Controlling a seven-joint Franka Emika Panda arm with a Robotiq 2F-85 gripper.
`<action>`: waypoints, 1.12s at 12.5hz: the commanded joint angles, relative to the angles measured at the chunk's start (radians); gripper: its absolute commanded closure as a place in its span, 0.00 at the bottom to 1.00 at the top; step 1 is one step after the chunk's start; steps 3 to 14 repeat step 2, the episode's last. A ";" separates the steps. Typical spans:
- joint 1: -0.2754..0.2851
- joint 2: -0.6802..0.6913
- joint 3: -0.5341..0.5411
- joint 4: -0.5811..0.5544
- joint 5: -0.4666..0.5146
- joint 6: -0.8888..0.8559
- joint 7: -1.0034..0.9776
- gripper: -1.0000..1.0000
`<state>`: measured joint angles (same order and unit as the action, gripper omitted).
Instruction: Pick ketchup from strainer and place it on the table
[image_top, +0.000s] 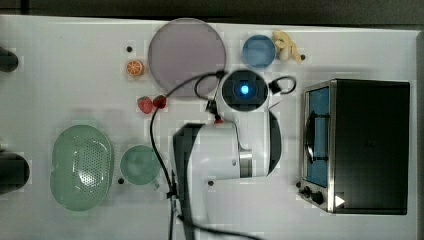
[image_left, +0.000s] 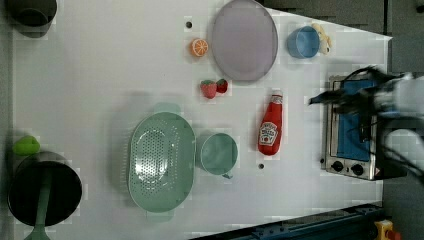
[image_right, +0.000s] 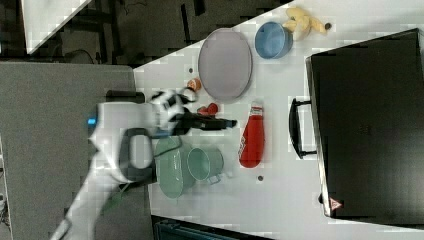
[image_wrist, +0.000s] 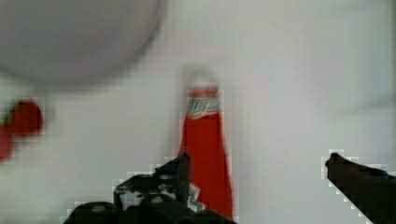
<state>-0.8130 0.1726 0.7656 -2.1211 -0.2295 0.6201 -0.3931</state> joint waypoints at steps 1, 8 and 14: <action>-0.004 -0.111 0.018 0.148 0.086 -0.162 0.198 0.00; -0.004 -0.130 0.014 0.193 0.135 -0.241 0.278 0.00; -0.004 -0.130 0.014 0.193 0.135 -0.241 0.278 0.00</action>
